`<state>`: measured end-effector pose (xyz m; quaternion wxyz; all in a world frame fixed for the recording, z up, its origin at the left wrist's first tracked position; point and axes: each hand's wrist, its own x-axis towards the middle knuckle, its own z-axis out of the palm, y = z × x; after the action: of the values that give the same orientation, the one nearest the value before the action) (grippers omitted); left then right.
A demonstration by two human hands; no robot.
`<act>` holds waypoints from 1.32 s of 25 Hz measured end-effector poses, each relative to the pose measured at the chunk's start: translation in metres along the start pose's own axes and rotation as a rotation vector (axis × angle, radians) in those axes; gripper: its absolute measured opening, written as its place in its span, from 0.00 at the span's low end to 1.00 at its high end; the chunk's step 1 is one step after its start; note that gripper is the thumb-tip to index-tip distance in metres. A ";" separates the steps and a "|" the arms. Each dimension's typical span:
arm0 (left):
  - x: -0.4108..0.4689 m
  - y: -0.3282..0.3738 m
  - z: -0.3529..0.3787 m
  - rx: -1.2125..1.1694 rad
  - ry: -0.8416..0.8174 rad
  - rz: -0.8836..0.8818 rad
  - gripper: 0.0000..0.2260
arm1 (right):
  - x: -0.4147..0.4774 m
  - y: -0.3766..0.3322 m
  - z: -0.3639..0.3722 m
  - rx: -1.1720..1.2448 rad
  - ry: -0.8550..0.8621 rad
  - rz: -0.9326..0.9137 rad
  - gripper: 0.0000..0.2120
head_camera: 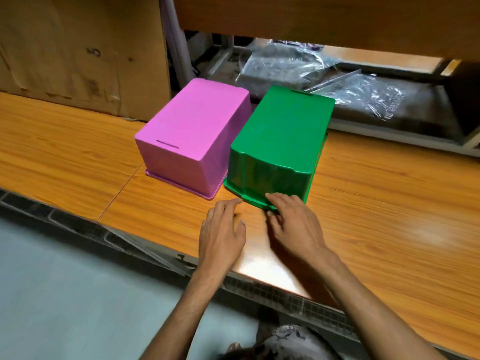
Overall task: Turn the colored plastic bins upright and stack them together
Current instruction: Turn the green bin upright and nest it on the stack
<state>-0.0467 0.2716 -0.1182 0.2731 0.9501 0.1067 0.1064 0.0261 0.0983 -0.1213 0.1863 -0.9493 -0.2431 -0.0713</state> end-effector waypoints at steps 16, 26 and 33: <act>0.049 -0.036 -0.014 -0.226 -0.167 0.441 0.14 | -0.036 -0.045 -0.004 -0.089 0.176 0.447 0.10; 0.068 0.030 -0.074 -0.281 0.117 0.825 0.09 | -0.059 -0.073 -0.093 -0.379 0.592 0.360 0.16; 0.089 0.075 -0.080 -0.646 0.238 0.611 0.18 | -0.035 -0.047 -0.159 -0.547 0.809 0.349 0.09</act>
<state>0.0283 0.2731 0.0016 0.4972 0.7854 -0.1862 0.3181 -0.0347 0.0598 0.0324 0.0195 -0.8861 0.0381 -0.4614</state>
